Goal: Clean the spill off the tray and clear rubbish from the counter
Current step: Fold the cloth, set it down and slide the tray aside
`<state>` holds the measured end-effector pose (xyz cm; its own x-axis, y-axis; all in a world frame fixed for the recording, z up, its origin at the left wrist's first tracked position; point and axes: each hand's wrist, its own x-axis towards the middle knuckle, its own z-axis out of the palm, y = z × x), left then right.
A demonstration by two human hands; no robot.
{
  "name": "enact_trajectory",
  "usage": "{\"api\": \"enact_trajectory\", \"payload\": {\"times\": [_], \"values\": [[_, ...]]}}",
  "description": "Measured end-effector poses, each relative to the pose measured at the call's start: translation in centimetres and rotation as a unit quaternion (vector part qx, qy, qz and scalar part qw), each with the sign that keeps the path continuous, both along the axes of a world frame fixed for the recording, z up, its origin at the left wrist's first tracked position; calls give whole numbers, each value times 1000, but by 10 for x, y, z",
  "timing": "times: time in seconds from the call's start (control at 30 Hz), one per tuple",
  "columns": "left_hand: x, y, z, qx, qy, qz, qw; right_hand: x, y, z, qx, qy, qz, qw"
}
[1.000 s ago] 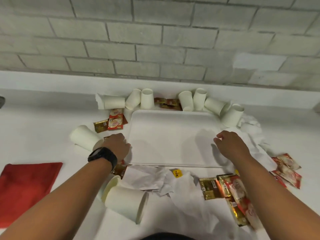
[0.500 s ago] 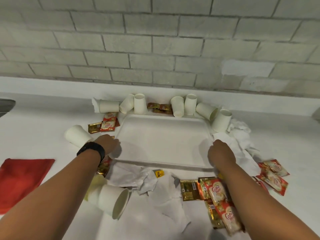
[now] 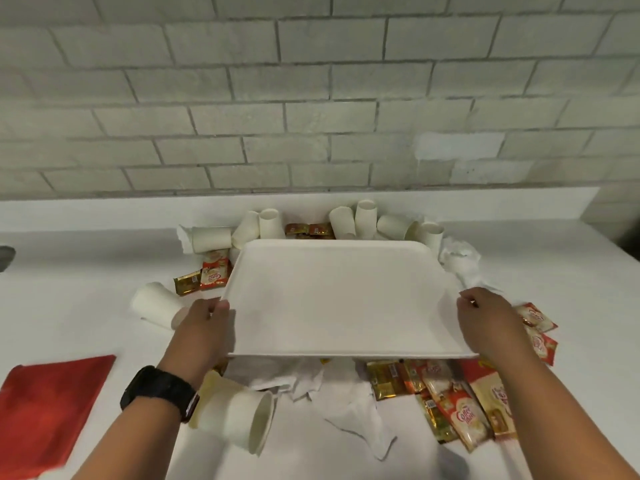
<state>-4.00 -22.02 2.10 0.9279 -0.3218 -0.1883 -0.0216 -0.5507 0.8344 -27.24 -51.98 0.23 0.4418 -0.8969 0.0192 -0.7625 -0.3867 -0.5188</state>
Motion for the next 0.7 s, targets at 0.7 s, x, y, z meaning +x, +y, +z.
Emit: {"api": "enact_trajectory", "payload": {"times": [0.7], "values": [[-203,-219,-7,-15,-52,-190,980,-236,-190,24,17,-78,-172,982]]}}
